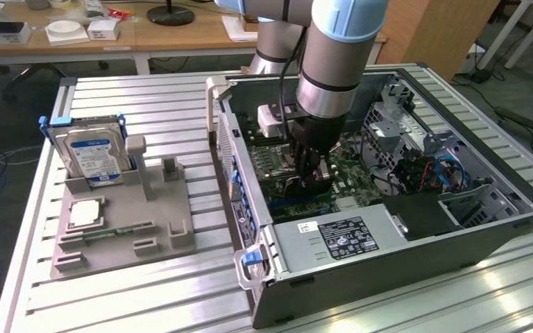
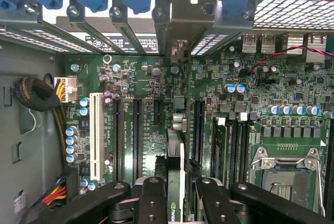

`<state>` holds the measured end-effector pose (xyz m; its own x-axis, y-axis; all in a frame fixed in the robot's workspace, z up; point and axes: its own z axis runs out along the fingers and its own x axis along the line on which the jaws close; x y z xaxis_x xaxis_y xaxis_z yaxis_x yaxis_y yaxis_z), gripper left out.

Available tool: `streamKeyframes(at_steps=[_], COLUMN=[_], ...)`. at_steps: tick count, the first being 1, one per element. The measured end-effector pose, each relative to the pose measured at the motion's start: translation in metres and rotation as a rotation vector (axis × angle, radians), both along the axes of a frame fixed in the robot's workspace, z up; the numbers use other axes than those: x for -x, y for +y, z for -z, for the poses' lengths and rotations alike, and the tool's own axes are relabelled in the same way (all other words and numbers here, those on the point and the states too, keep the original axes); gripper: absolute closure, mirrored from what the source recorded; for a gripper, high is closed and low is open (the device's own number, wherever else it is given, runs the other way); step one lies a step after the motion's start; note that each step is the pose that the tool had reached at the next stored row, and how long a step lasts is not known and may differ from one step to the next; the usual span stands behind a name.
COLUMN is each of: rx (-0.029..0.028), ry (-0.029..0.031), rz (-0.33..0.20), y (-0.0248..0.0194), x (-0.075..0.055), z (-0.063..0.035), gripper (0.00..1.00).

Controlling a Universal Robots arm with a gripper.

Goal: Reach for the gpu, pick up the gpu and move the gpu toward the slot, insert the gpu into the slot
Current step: 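Insert the gpu into the slot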

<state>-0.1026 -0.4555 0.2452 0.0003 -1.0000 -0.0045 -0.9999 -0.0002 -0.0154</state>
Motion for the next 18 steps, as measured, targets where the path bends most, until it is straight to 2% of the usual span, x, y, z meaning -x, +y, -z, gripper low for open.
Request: streamKeyframes(at_steps=[18], rx=[0.0001], ry=[0.0001], rz=[0.0], y=[0.0], x=[0.0], z=[0.0037], gripper=[0.74])
